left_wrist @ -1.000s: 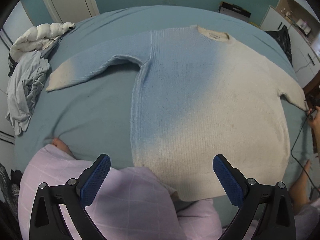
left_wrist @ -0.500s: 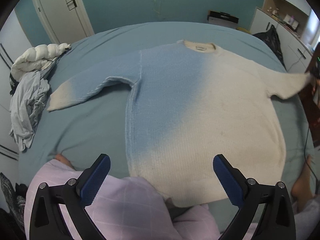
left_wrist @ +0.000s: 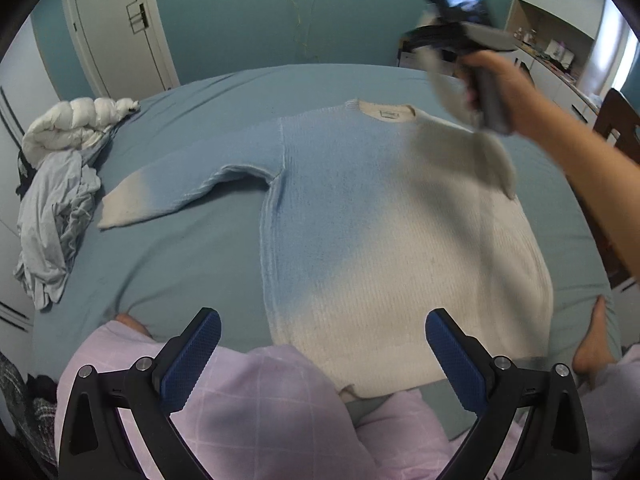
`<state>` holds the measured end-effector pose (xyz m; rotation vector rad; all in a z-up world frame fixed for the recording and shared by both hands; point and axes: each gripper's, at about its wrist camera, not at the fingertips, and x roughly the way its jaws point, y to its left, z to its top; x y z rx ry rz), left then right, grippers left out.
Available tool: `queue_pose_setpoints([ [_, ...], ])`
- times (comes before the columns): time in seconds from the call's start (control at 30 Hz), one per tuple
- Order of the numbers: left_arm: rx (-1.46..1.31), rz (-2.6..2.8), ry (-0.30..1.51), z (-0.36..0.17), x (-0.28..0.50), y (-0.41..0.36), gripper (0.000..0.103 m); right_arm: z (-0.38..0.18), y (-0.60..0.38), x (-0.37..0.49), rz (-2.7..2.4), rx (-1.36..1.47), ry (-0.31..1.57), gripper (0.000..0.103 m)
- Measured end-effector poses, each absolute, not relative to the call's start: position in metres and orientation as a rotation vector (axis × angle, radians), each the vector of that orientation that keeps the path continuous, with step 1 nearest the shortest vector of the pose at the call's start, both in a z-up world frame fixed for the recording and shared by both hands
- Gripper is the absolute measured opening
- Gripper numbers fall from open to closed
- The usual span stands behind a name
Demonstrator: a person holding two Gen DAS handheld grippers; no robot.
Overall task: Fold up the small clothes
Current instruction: 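Grasp the cream sleeve cuff with the right tool and fold it across the body, then open the right tool and move it to the cream side edge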
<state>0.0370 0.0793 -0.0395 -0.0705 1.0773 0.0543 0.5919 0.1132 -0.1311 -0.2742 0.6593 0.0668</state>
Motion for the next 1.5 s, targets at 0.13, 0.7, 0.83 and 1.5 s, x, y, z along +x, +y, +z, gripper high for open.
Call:
queue_pose_setpoints([
  [0.13, -0.172, 0.030, 1.105, -0.042, 0.039, 0.093, 0.103, -0.199, 0.193, 0.583, 0.457, -0.062, 0.889, 0.086],
  [0.7, -0.097, 0.017, 1.152, -0.058, 0.045, 0.072, 0.103, -0.348, -0.097, 0.552, -0.175, -0.332, 1.175, 0.086],
  [0.83, -0.093, 0.017, 1.167, -0.061, 0.050, 0.067, 0.103, -0.359, -0.123, 0.563, -0.171, -0.173, 1.212, 0.086],
  [1.5, -0.119, 0.043, 1.142, -0.054, 0.030, 0.097, 0.103, -0.295, -0.131, 0.551, -0.313, -0.350, 1.229, 0.102],
])
